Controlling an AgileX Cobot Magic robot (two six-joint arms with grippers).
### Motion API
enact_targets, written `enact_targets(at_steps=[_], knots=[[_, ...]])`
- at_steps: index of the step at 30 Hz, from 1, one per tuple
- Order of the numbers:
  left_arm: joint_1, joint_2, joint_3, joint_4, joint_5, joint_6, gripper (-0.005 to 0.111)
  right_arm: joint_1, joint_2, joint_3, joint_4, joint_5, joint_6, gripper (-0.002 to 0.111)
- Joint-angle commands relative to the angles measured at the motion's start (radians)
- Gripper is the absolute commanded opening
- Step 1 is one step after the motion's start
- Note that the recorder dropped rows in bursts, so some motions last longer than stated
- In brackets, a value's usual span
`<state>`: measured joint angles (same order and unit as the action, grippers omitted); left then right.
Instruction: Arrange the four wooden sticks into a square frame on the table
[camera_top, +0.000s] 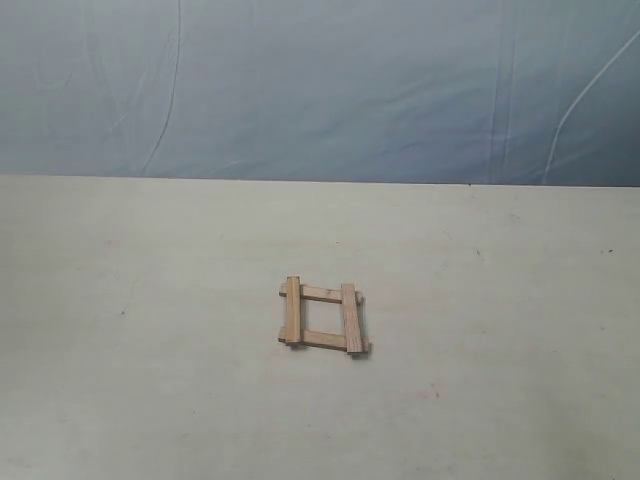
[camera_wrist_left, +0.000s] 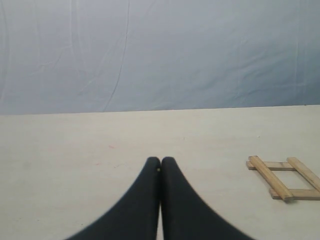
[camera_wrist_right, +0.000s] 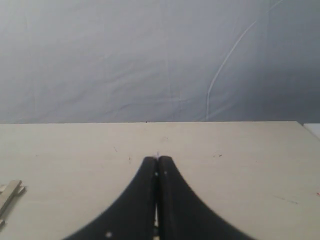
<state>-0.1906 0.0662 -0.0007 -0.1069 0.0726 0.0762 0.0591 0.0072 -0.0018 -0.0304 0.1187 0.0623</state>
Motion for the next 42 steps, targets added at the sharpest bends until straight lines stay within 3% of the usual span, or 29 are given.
enact_targets(at_steps=[1,6,13,19,25,29,42], knots=[[0.001,-0.006,0.001,-0.003,-0.005,-0.004,0.000,-0.007,-0.007,0.002,-0.008,0.014,-0.007,-0.001],[0.001,-0.006,0.001,-0.003,-0.005,-0.004,0.000,-0.022,-0.007,0.002,-0.007,0.014,-0.007,-0.001],[0.001,-0.006,0.001,0.007,-0.005,-0.004,0.000,-0.147,-0.007,0.002,-0.008,0.014,-0.007,-0.001],[0.064,-0.025,0.001,0.027,-0.005,-0.004,0.000,-0.152,-0.007,0.002,-0.008,0.014,-0.007,-0.001],[0.140,-0.056,0.001,0.050,0.171,-0.004,0.000,-0.152,-0.007,0.002,-0.008,0.014,-0.007,-0.001],[0.175,-0.066,0.001,0.050,0.166,-0.006,0.000,-0.152,-0.007,0.002,-0.008,0.014,-0.007,-0.001],[0.188,-0.066,0.001,0.056,0.166,-0.006,0.000,-0.124,-0.007,0.002,-0.008,0.029,-0.007,-0.001]])
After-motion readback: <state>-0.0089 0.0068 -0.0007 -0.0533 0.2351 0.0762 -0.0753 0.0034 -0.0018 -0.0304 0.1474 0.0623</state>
